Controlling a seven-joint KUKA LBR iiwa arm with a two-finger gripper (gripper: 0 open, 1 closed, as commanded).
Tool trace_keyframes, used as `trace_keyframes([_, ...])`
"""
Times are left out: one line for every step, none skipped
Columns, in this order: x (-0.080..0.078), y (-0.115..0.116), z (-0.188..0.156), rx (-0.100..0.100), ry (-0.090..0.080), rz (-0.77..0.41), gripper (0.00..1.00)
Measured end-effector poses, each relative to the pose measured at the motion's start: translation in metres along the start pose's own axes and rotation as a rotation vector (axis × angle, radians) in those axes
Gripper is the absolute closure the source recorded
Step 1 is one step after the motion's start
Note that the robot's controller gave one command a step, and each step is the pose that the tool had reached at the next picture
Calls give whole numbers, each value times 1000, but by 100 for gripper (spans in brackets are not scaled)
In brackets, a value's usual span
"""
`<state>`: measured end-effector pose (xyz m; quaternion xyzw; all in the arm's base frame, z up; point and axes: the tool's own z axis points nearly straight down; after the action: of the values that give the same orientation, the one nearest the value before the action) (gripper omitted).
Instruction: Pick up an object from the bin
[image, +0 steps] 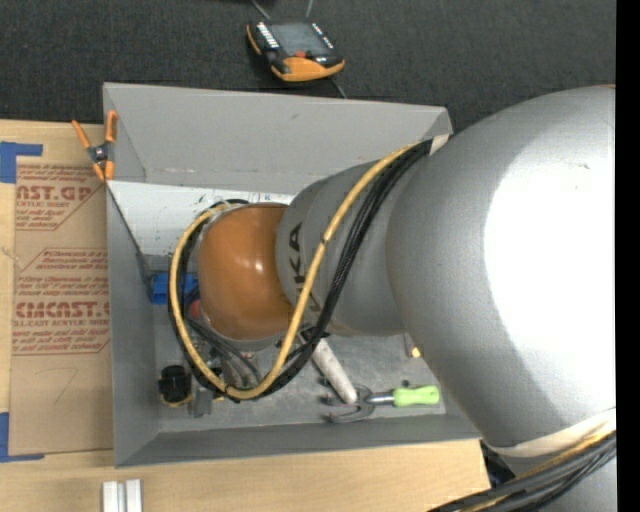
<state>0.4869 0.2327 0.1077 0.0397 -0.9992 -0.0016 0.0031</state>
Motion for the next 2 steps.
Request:
trace_keyframes([-1,1,-32,-2,-5,0,100])
trace_keyframes([-2,1,-55,-4,-10,-1,100])
